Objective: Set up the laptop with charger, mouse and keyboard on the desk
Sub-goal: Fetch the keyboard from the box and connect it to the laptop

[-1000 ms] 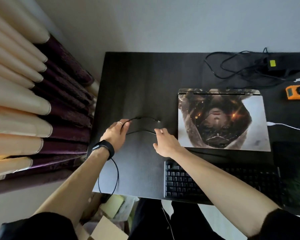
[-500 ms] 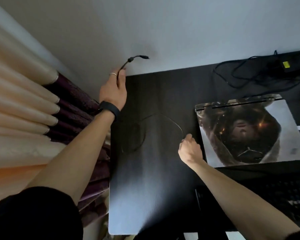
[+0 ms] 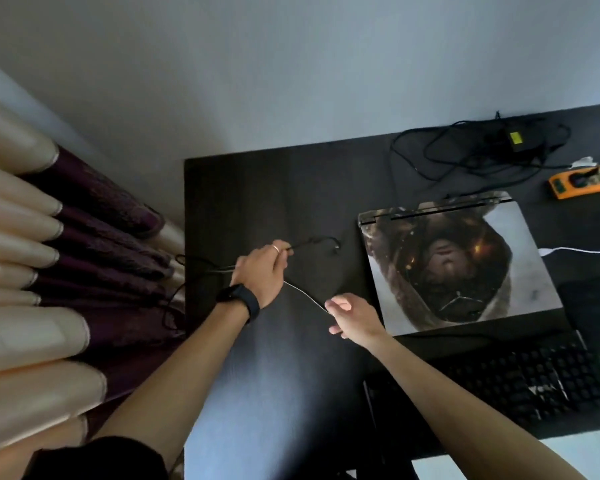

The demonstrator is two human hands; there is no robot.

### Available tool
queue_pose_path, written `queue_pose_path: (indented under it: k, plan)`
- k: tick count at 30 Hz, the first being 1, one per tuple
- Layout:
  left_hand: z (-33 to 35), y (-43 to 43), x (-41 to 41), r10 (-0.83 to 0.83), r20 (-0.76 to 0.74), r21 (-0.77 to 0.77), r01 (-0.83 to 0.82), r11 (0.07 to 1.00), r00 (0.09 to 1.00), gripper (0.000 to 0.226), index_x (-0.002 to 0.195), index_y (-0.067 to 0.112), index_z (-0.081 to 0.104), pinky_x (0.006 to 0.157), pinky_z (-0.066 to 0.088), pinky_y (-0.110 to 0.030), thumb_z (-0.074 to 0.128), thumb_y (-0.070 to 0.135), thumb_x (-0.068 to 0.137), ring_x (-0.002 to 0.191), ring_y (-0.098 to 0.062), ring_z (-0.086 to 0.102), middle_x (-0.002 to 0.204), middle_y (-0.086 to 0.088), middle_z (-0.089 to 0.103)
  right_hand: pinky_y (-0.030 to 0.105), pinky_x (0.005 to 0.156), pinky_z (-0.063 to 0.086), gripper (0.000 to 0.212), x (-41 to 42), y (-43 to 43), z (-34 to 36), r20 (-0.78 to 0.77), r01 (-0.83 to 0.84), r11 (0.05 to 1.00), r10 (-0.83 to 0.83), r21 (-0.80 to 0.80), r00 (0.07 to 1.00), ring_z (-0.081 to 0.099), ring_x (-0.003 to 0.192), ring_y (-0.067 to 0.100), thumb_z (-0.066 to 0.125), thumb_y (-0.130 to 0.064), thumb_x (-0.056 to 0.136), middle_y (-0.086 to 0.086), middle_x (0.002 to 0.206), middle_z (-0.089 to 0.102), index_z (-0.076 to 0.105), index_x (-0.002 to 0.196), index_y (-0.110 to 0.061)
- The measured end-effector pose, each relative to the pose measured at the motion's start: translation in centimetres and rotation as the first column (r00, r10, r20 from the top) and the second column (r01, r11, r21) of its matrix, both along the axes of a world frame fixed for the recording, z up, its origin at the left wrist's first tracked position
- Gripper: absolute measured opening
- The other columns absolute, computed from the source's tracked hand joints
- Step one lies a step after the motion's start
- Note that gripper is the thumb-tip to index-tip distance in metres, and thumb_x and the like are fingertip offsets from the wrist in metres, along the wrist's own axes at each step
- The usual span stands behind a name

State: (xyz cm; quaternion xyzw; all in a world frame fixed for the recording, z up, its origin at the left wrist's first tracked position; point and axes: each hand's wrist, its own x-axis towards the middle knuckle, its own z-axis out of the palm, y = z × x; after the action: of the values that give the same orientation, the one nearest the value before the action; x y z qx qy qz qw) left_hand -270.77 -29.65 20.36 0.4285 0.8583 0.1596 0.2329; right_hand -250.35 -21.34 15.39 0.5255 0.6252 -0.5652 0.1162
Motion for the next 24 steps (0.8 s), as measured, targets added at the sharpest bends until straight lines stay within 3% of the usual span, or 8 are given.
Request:
queue_pose_path:
  k: [3, 8, 14, 16, 19, 22, 24]
  plan:
    - [-3.4, -2.7, 4.1, -0.141, -0.042, -0.092, 0.136, 0.986, 0.989, 0.027, 0.115, 0.034, 0.052, 0.091, 0.041, -0.040, 0.030, 0.033, 0.101, 0.100, -0.020, 0.060, 0.100, 0.009, 0.067, 0.027, 0.051, 0.049, 0.038, -0.3, 1.4, 0.9, 0.009, 0.381, 0.847, -0.407, -0.371, 0.913, 0.074, 0.067, 0.020, 0.050, -0.050, 0.100, 0.000, 0.116, 0.071, 0.056, 0.121, -0.019]
    - [-7.2, -6.5, 4.8, -0.216, -0.184, -0.157, 0.188, 0.970, 0.959, 0.030, 0.118, 0.034, 0.059, 0.094, 0.038, -0.038, 0.036, 0.034, 0.099, 0.100, -0.022, 0.057, 0.096, 0.005, 0.063, 0.027, 0.060, 0.049, 0.028, -2.1, 2.2, 0.7, 0.020, 0.561, 0.652, -0.643, -0.510, 0.766, 0.068, 0.070, 0.018, 0.048, -0.033, 0.106, 0.002, 0.098, 0.071, 0.062, 0.103, -0.009]
    - [-7.0, -7.1, 3.6, -0.120, -0.274, -0.139, 0.084, 0.987, 0.954, 0.037, 0.128, 0.037, 0.057, 0.104, 0.030, -0.041, 0.051, 0.030, 0.092, 0.112, -0.022, 0.049, 0.117, 0.005, 0.055, 0.031, 0.071, 0.061, 0.020, -2.6, 0.0, -1.8, -0.147, 0.508, 0.740, -0.619, -0.441, 0.772, 0.067, 0.072, 0.019, 0.048, -0.019, 0.106, 0.010, 0.093, 0.065, 0.064, 0.099, -0.008]
    - [-6.1, -5.8, 4.4, -0.026, -0.137, -0.058, 0.018, 0.998, 0.990, 0.044, 0.134, 0.034, 0.053, 0.104, 0.033, -0.040, 0.051, 0.029, 0.090, 0.117, -0.021, 0.048, 0.125, 0.006, 0.055, 0.029, 0.069, 0.061, 0.018, -2.3, -0.9, -2.0, -0.186, 0.459, 0.800, -0.555, -0.387, 0.811, 0.067, 0.067, 0.018, 0.053, -0.017, 0.104, 0.008, 0.087, 0.066, 0.065, 0.093, -0.009]
    - [-5.3, -2.4, 5.3, 0.111, 0.148, 0.076, -0.123, 0.990, 0.983, 0.032, 0.119, 0.030, 0.065, 0.100, 0.043, -0.034, 0.051, 0.034, 0.091, 0.112, -0.014, 0.055, 0.114, 0.012, 0.067, 0.027, 0.066, 0.060, 0.016, -1.4, -2.0, -2.7, -0.220, 0.328, 0.893, -0.402, -0.308, 0.889, 0.071, 0.065, 0.016, 0.059, -0.022, 0.101, 0.008, 0.091, 0.069, 0.069, 0.098, -0.010]
    - [-5.5, 0.8, 5.2, 0.177, 0.459, 0.031, -0.215, 0.976, 0.870, 0.024, 0.111, 0.028, 0.070, 0.084, 0.044, -0.009, 0.063, 0.036, 0.090, 0.093, 0.001, 0.062, 0.099, 0.016, 0.072, 0.028, 0.066, 0.060, 0.021, -0.7, -2.2, -3.4, -0.264, 0.210, 0.951, -0.267, -0.227, 0.927, 0.073, 0.064, 0.016, 0.058, -0.024, 0.101, 0.005, 0.096, 0.072, 0.069, 0.105, -0.006]
    - [-5.8, 2.1, 5.1, 0.171, 0.587, -0.032, -0.188, 0.982, 0.791, 0.026, 0.106, 0.028, 0.073, 0.081, 0.042, -0.005, 0.071, 0.041, 0.084, 0.089, 0.006, 0.064, 0.094, 0.016, 0.073, 0.030, 0.067, 0.062, 0.021, -0.4, -2.2, -3.7, -0.274, 0.160, 0.973, -0.201, -0.165, 0.940, 0.075, 0.066, 0.019, 0.060, -0.026, 0.100, 0.001, 0.096, 0.074, 0.070, 0.102, -0.008]
